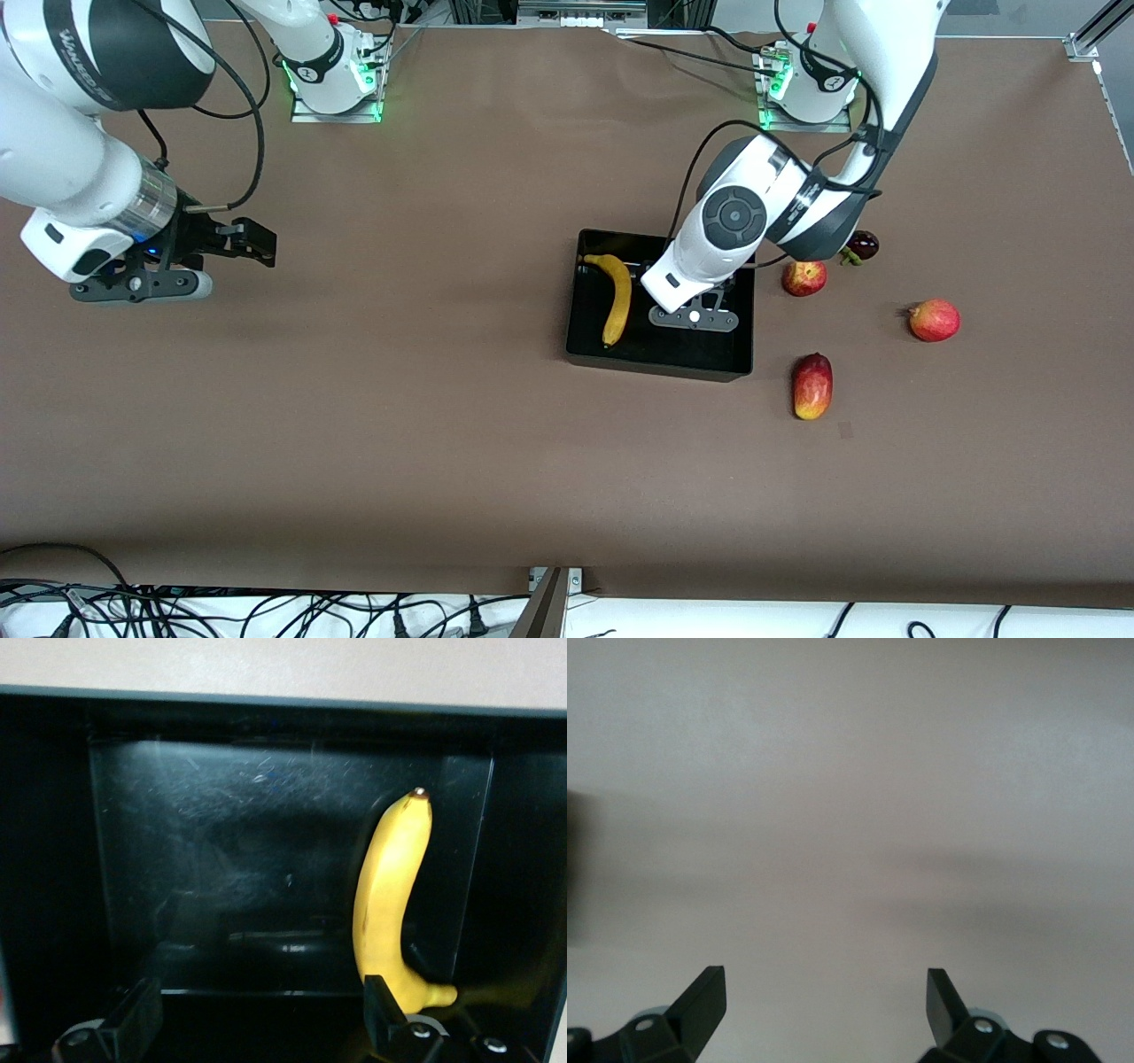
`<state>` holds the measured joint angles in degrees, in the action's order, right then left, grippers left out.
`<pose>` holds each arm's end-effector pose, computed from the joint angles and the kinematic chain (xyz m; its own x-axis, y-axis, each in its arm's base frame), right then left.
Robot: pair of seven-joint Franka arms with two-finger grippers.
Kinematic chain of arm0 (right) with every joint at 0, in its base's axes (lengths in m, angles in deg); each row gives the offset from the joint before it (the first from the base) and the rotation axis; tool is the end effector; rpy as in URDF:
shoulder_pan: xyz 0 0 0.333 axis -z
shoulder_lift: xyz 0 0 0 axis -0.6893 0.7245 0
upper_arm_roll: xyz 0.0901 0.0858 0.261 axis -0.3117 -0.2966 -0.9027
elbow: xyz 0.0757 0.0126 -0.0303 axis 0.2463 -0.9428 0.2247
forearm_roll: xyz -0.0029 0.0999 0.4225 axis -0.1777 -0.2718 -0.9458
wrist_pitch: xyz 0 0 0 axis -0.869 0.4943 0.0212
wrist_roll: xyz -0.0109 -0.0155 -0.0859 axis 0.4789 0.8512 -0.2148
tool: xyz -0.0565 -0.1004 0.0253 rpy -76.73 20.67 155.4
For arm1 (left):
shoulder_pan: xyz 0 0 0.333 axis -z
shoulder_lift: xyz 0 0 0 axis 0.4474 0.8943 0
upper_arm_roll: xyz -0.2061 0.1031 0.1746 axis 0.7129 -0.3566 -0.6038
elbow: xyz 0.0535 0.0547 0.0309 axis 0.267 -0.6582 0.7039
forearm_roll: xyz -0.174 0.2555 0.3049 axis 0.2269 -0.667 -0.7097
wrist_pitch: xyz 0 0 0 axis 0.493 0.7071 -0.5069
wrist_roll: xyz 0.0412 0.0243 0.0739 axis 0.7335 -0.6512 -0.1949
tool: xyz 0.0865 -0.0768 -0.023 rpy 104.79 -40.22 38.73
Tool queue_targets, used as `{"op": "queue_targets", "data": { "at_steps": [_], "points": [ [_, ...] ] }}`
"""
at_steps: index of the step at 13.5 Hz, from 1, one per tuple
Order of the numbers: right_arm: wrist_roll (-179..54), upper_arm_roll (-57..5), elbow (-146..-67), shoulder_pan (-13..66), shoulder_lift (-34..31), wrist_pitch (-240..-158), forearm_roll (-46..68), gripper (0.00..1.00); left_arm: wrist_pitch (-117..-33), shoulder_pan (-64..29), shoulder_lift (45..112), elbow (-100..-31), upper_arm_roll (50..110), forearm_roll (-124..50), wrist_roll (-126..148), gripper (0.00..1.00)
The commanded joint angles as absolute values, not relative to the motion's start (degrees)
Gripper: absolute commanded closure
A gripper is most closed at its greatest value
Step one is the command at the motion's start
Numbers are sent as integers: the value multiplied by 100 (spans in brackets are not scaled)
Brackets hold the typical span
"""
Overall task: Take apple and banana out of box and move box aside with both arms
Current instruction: 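Move the left gripper over the banana while the right gripper extends, then grasp the yellow banana in the box with the left gripper and lift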
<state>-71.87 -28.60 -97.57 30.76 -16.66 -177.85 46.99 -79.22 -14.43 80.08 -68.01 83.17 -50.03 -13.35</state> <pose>0.6293 0.1130 0.5035 0.9930 0.0971 -0.0668 0.0975 -0.9952 0.0036 0.5602 -0.3530 0.2365 0.9881 -0.0499 -0.1456 -0.0437 -0.9980 0.0456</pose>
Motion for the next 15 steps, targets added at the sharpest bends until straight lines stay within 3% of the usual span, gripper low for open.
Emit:
{"op": "queue_targets", "data": {
  "at_steps": [1, 9, 15],
  "points": [
    [-6924, -2867, -9697, 3083, -1766, -17552, 4743, 0, -8149, -1410, 8080, -6768, 8285, -4975, -1437, 0],
    [-6907, -2841, -9240, 3074, -1854, -16621, 4752, 0, -8079, -1330, 7958, -6751, 8293, -4984, -1674, 0],
    [-6986, -2814, -9231, 3083, -1854, -16549, 4717, 0, -8201, -1121, 8334, -6751, 8259, -5010, -1674, 0]
  ]
}}
